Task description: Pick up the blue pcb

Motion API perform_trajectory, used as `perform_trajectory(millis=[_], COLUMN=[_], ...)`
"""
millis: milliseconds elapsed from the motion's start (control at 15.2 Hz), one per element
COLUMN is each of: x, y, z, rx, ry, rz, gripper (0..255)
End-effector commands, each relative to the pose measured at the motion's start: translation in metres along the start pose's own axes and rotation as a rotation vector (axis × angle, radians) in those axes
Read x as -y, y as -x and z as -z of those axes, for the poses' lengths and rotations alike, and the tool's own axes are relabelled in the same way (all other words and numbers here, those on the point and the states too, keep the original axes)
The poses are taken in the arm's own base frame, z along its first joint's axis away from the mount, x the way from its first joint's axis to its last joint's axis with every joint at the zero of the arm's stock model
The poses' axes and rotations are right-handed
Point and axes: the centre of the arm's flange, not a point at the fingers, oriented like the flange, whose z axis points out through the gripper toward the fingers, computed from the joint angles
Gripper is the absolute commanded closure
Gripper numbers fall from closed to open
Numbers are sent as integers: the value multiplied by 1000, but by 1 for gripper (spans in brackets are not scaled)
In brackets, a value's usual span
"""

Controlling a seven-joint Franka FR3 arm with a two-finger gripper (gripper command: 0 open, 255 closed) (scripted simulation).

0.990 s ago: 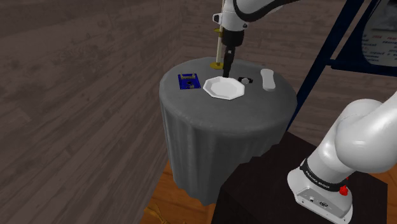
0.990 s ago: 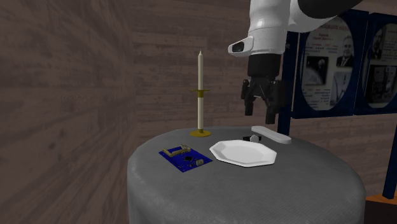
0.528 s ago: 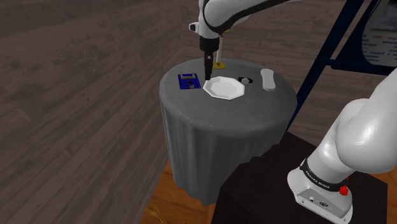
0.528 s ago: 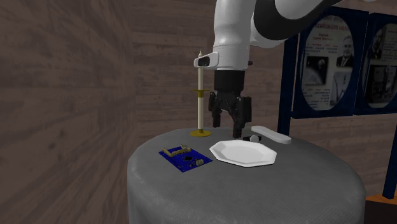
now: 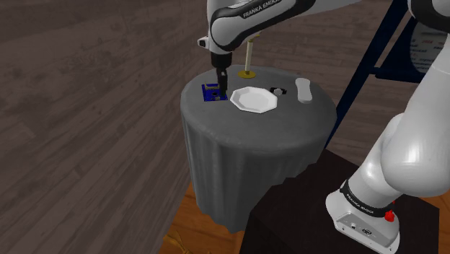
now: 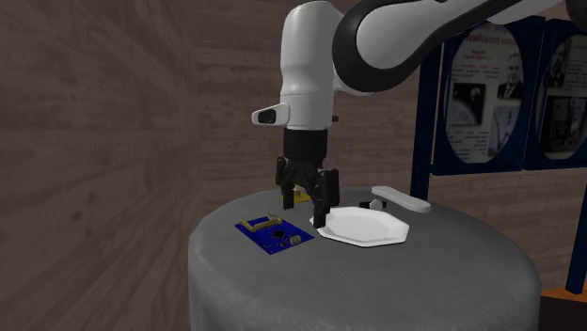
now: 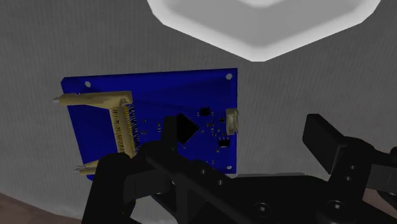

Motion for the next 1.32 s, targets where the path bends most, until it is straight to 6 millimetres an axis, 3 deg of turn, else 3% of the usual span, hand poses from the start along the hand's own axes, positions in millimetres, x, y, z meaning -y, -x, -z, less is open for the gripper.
perform_trajectory(millis=[0, 198, 330, 396, 990, 1254], x=[1, 2, 2, 2, 2, 1], y=[-1, -2, -2, -1, -2, -1], z=[-10, -29, -29, -29, -29, -8], rx=[0, 0, 0, 0, 0, 0], ry=[0, 0, 0, 0, 0, 0], rz=[2, 2, 2, 2, 2, 2], gripper=[0, 0, 0, 255, 255, 255])
